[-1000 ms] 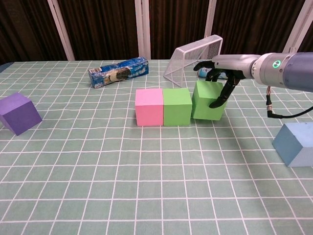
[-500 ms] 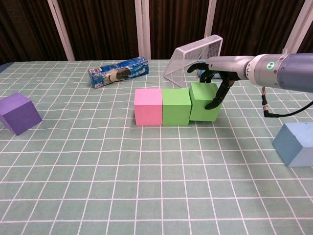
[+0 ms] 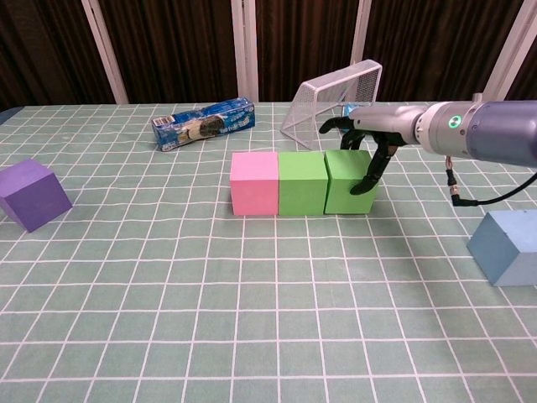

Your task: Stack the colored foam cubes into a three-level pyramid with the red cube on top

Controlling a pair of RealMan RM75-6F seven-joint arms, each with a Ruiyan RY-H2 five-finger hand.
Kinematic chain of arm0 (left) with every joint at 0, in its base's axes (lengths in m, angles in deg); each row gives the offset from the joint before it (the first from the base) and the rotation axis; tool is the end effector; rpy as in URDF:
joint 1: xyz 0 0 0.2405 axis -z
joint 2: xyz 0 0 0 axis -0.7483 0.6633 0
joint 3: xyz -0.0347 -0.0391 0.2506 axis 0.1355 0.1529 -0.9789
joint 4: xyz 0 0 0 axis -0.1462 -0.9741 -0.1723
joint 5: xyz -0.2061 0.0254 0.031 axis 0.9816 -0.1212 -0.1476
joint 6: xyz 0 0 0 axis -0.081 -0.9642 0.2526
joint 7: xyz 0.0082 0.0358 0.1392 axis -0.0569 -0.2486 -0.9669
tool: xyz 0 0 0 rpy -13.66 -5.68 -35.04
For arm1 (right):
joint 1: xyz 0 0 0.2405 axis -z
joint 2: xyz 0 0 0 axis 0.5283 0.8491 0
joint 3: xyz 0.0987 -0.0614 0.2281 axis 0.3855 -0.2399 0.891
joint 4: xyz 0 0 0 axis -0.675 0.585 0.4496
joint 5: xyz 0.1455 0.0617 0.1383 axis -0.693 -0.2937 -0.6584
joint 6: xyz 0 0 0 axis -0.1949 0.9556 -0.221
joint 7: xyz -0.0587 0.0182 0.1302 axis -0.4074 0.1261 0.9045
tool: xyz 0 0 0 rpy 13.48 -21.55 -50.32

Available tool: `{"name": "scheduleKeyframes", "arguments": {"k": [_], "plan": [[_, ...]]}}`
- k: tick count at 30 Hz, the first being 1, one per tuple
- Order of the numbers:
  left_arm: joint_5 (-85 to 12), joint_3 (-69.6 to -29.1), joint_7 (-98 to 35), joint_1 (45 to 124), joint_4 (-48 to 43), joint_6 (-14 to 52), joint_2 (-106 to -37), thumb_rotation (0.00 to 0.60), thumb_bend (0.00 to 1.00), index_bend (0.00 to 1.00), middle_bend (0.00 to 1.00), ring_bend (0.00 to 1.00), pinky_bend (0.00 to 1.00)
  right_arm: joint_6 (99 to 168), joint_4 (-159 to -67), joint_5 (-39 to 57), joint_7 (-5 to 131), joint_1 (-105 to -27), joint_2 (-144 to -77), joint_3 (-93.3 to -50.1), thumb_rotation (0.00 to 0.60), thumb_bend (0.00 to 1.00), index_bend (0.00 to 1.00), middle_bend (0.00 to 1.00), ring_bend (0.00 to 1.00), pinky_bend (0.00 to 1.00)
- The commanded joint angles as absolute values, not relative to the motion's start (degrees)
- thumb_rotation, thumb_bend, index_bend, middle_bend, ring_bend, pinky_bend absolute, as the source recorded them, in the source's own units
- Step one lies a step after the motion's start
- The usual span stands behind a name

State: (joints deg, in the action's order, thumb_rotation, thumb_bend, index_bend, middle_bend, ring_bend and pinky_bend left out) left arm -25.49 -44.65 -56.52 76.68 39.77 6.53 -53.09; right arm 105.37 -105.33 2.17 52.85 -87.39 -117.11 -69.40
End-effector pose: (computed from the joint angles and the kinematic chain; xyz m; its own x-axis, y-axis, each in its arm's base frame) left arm -0.1960 0.2899 0.1345 0.3216 0.0882 0.9427 0.9429 0.0616 -0.3274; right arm -0.1354 -0.4253 -0.0204 0.4464 -0.3904 0.8052 -0.8821 -0.3432 0.3227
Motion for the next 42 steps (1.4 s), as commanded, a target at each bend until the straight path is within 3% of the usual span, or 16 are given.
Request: {"name": "scheduleKeyframes", "arguments": {"k": [1,9,18,30,42], "plan": [[-25.38,-44.66,-56.51,76.70,39.70,6.60,-53.10,0.600,0.11,0.00,0.01,0.01,0.04,105.43,-105.04,2.08,52.80,-87.47,-117.33,-69.47,0.600,0.24,0.00,0.46,0.28,0.06],[-24.88,-44.49,-56.14,76.67,39.35,6.67,-53.02,0.600,0.11,0.00,0.01,0.01,0.04,105.08,-104.77,1.59,52.11,-87.72,-117.62,-70.07,0.600,0.24,0.00,0.45,0.28,0.06],[-24.74,-44.58,-56.08,76.70,39.21,6.85,-52.95,0.600,0.11,0.00,0.01,0.01,0.04,106.28,-105.15,-0.12,50.30,-87.76,-118.19,-70.33,0.600,0.24,0.00,0.24,0.25,0.06],[-24.45,-44.54,-56.04,76.74,39.08,6.89,-52.87,0.600,0.11,0.00,0.01,0.01,0.04,108.12,-106.48,-3.61,47.45,-87.85,-117.94,-70.07,0.600,0.24,0.00,0.05,0.11,0.06],[-25.09,-44.67,-55.61,76.59,39.71,6.91,-52.50,0.600,0.11,0.00,0.01,0.01,0.04,111.06,-115.20,-8.58,42.31,-86.96,-114.19,-71.81,0.600,0.24,0.00,0.03,0.07,0.04]]}}
